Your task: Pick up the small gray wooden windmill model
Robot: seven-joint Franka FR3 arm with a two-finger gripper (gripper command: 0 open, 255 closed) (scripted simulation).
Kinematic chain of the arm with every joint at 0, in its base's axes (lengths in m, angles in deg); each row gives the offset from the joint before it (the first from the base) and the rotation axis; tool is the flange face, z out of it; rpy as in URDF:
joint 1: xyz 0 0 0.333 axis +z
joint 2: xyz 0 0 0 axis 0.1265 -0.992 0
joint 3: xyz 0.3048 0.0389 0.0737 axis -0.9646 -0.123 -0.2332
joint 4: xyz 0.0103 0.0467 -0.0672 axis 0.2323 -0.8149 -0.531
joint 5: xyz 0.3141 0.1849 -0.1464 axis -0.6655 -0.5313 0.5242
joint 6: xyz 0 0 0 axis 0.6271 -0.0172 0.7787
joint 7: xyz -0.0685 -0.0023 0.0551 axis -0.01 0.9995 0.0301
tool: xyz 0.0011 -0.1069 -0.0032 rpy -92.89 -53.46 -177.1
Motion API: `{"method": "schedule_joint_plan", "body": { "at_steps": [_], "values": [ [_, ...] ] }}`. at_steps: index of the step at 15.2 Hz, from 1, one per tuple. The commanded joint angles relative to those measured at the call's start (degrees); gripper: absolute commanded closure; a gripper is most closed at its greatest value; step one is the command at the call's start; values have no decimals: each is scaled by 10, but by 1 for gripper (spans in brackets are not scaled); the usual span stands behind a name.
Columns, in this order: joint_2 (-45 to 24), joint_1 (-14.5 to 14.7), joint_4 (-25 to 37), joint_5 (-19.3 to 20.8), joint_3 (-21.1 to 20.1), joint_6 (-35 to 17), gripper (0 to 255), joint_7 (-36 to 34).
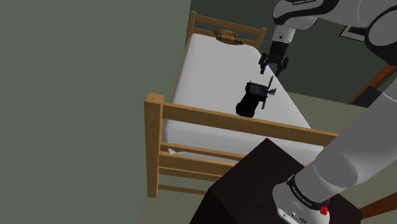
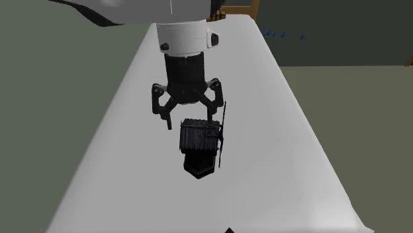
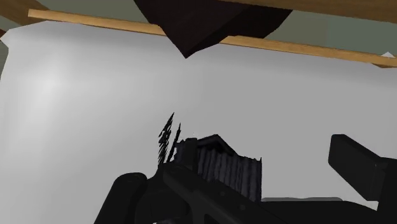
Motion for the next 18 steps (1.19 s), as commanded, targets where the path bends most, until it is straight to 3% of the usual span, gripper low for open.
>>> {"method": "schedule_joint_plan", "body": {
  "at_steps": [1, 8, 17, 18],
  "values": [
    [-45, -18, 27, -15, 14, 10, 0, 9],
    [-176, -82, 112, -60, 44, 53, 0, 18],
    [-194, -83, 79, -67, 40, 3, 0, 24],
    [-196, -83, 80, -67, 40, 3, 255, 24]
  ]
}}
